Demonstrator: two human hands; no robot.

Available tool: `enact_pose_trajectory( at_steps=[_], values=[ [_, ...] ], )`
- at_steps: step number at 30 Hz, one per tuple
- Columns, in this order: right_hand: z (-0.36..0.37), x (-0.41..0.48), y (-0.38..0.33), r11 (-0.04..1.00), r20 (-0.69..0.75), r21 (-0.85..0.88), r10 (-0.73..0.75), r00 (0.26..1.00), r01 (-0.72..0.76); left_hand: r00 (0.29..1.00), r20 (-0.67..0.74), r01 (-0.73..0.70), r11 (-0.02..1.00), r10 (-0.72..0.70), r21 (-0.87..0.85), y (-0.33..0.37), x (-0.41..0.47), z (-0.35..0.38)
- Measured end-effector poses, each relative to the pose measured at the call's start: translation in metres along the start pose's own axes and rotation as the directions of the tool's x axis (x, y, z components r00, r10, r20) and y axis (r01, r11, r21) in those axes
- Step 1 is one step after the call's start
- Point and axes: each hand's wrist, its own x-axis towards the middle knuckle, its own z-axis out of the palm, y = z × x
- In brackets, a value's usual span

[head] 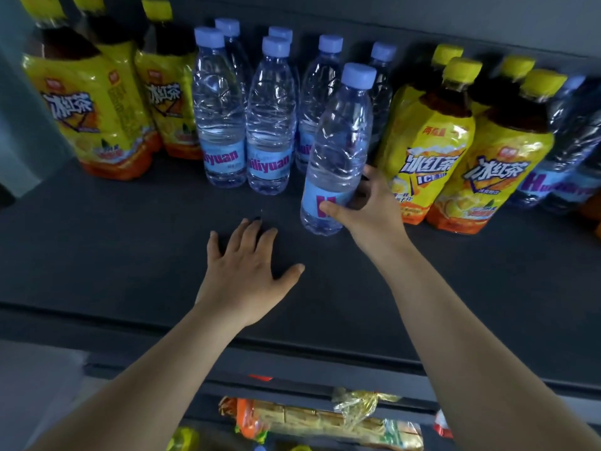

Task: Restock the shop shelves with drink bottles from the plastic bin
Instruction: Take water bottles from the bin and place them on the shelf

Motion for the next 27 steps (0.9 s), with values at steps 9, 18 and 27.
enact_pose_trajectory(
  at_steps=[9, 18, 27],
  values=[
    [0.037, 0.039, 0.005, 0.984, -0.207, -0.156, 0.054, 0.977, -0.087, 1.000, -0.008, -0.012, 1.000, 0.012, 0.009, -0.001, -0.002, -0.001],
    [0.018, 0.040, 0.011, 0.992, -0.033, -0.040, 0.119, 0.992, -0.120, 1.000, -0.002, -0.013, 1.000, 0.013, -0.006, 0.000, -0.002, -0.002],
    [0.038, 0.047, 0.009, 0.977, -0.198, -0.191, 0.055, 0.979, -0.093, 1.000, -0.009, -0.013, 1.000, 0.013, -0.001, 0.000, -0.001, -0.001]
  ],
)
